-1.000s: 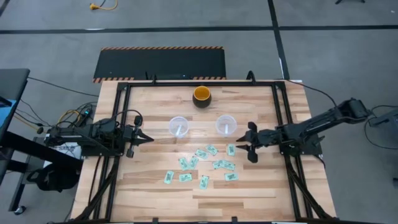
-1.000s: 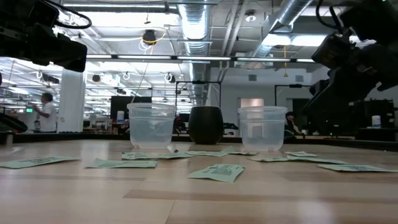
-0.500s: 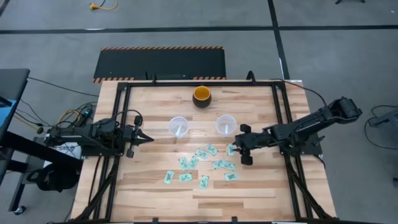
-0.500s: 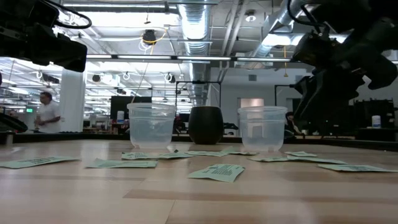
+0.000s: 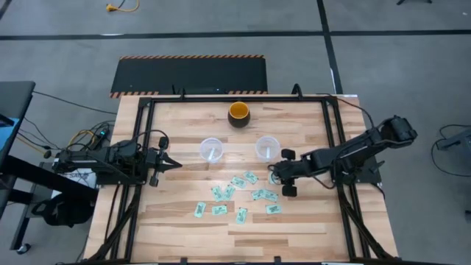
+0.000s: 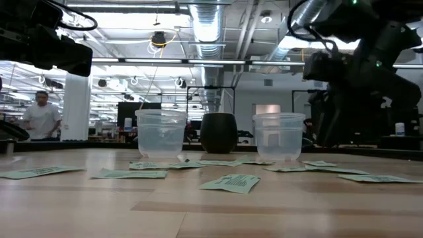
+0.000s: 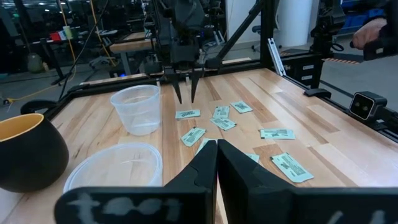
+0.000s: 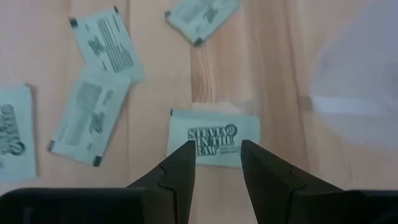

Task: Pick and place Stevia / Truvia into bins
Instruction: Put the stevia packet into the right transparent container

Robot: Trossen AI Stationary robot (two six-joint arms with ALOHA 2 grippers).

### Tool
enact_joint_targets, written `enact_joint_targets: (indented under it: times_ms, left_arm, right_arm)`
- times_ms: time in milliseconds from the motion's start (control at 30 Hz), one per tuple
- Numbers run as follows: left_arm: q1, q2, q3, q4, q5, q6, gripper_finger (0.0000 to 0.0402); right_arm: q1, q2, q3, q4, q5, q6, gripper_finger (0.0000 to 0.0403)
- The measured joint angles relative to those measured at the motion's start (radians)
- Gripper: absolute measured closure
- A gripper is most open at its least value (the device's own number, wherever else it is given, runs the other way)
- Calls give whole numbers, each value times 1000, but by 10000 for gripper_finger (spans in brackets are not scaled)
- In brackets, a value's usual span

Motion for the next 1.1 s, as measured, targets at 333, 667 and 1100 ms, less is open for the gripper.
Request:
enact_joint_targets:
  times_ms: [333,667,1100]
  left_arm:
    - [0,0,0,0,0,0,401]
    - [0,0,0,0,0,0,401]
    - [0,0,0,0,0,-1,401]
  right_arm:
    - [5,90,36,-22,-30,-16,280]
    - [26,139,113,-95,-30,-51,280]
    - [34,138,143,-170,-47,-74,280]
